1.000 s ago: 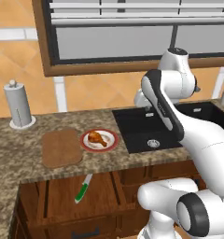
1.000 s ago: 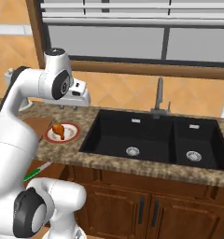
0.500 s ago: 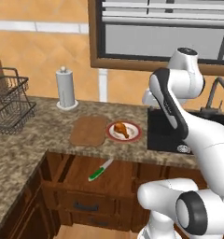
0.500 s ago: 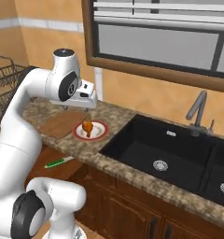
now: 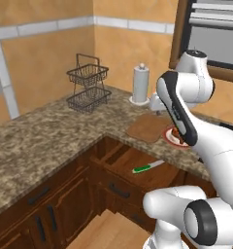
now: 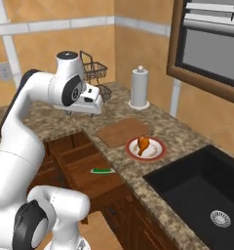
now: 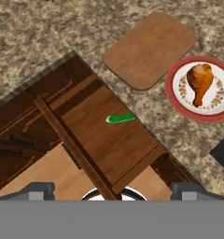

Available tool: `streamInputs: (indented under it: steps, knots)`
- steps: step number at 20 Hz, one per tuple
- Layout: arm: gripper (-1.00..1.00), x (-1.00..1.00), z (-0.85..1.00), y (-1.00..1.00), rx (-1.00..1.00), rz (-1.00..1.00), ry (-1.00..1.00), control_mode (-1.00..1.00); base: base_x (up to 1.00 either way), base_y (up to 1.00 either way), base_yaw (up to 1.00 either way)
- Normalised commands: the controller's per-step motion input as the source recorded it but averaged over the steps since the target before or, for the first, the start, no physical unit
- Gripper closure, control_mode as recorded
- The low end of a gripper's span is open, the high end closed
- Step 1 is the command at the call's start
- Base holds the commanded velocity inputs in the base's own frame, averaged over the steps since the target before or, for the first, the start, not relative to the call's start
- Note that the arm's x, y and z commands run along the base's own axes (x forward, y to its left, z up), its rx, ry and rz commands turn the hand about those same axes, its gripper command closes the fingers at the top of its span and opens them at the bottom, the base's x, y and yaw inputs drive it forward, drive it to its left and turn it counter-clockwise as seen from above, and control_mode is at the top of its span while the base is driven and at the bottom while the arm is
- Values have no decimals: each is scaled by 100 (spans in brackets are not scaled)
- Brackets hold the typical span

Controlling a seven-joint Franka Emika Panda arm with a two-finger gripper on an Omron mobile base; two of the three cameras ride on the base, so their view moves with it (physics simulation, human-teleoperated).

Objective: Pick up the knife from the drawer and place it on the cutting board. Then place the meat from the plate to the cutting board.

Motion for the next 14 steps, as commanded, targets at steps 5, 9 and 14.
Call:
streamInputs:
  steps: [5,9,14]
  knots:
    - [-100,0,0,0,0,0,0,100,-15,-75,53]
    - [-100,0,0,0,0,0,0,100,0,-14,21]
    - [-100,0,0,0,0,0,0,100,0,-9,4]
